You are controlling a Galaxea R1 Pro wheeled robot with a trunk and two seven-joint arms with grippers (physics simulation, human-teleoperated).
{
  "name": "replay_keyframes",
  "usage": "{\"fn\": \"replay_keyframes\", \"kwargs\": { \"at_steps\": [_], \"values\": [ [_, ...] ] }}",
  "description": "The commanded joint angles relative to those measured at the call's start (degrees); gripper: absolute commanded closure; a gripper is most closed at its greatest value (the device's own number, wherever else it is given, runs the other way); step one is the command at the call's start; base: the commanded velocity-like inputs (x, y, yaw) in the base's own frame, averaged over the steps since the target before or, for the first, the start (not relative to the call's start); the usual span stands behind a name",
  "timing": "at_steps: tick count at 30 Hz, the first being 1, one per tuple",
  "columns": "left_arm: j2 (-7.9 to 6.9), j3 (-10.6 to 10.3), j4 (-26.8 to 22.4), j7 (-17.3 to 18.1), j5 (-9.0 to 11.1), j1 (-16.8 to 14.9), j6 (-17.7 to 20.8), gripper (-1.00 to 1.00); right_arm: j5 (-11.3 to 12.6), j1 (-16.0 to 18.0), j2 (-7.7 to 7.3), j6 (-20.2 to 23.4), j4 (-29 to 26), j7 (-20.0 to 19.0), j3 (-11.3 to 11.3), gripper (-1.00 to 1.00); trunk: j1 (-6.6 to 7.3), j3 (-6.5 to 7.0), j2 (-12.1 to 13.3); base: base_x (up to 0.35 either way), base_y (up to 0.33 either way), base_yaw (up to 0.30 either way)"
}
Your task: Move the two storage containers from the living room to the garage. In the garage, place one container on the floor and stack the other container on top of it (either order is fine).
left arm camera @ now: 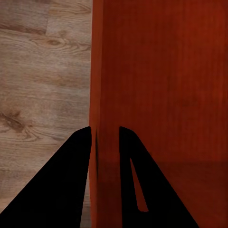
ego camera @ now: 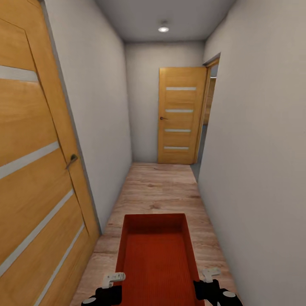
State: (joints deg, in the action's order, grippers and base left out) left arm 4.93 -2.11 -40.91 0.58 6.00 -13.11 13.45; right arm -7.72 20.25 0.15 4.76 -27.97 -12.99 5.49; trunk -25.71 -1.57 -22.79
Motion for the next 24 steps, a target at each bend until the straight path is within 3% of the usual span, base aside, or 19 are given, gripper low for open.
{"fn": "replay_keyframes", "kwargs": {
  "at_steps": [1, 9, 17, 24],
  "values": [
    [0.04, 0.52, -0.22, -0.93, -0.55, -0.07, -1.59, 1.00, -0.36, -0.04, 0.12, 0.34, 0.00, -2.57, 0.06, 1.00, -0.07, -0.14, -0.13, 0.329, 0.000, -0.003],
    [0.06, 0.52, -0.22, -0.93, -0.55, -0.06, -1.59, 1.00, -0.36, -0.04, 0.12, 0.34, -0.03, -2.57, 0.05, 1.00, -0.07, -0.14, -0.13, 0.330, 0.000, -0.001],
    [0.07, 0.52, -0.22, -0.93, -0.55, -0.07, -1.60, 1.00, -0.41, -0.04, 0.12, 0.34, -0.04, -2.57, 0.05, 1.00, -0.07, -0.14, -0.13, 0.330, 0.000, -0.156],
    [-0.01, 0.53, -0.22, -0.94, -0.55, -0.07, -1.59, 1.00, -0.45, -0.04, 0.12, 0.26, -0.03, -2.57, 0.13, 1.00, -0.07, -0.14, -0.13, 0.330, 0.000, -0.020]
  ]
}}
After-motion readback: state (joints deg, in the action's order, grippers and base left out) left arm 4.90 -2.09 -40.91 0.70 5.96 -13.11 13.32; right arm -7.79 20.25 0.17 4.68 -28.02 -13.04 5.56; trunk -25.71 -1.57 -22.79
